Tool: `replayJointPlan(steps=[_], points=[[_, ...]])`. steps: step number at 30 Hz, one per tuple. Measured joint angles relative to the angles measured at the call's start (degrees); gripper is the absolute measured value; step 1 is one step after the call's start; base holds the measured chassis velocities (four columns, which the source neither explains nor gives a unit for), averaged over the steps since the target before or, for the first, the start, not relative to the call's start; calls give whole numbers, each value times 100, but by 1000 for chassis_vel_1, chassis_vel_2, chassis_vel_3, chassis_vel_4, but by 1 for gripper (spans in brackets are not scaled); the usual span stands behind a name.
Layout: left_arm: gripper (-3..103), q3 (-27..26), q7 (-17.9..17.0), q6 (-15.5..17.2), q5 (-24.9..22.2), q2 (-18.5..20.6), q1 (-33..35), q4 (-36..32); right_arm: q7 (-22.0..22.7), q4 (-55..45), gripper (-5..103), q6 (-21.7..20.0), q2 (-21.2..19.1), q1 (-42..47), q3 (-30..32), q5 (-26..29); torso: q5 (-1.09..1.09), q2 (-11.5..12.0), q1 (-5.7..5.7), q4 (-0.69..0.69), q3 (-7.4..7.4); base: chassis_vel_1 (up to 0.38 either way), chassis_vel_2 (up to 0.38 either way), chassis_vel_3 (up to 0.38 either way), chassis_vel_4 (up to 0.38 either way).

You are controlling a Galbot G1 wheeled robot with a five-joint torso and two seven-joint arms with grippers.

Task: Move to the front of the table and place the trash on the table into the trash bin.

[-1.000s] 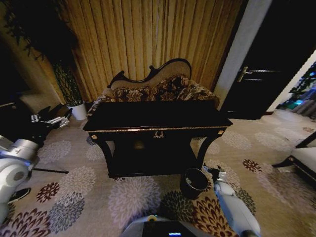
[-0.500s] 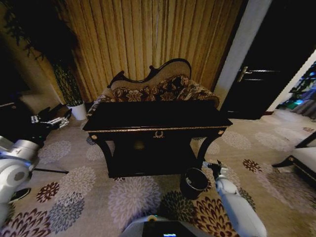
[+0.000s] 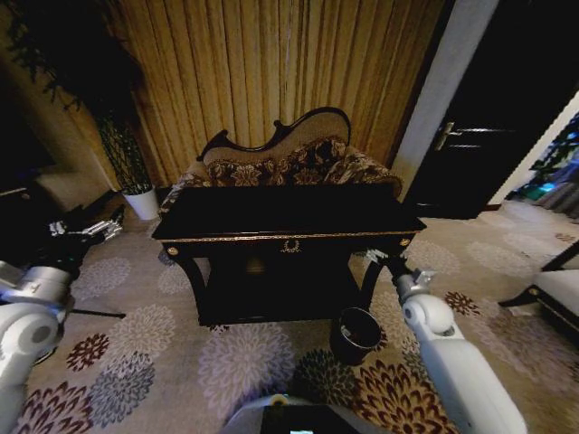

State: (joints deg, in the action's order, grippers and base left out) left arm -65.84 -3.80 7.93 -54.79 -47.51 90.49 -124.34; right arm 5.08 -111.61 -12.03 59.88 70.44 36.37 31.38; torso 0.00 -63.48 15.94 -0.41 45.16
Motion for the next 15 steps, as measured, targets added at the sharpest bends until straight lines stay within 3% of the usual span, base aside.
replayJointPlan(steps=[5,15], points=[[100,-7,-68,174,158,-99,49,-1,406,-604,100,-423,-137,17,-52,164,0,0,0,1,0,0,0,0,0],[100,34,-95,442,268,-122,27,-15,555,-1040,100,-821,-290,182,63,591,0,0,0,0,0,0,0,0,0]])
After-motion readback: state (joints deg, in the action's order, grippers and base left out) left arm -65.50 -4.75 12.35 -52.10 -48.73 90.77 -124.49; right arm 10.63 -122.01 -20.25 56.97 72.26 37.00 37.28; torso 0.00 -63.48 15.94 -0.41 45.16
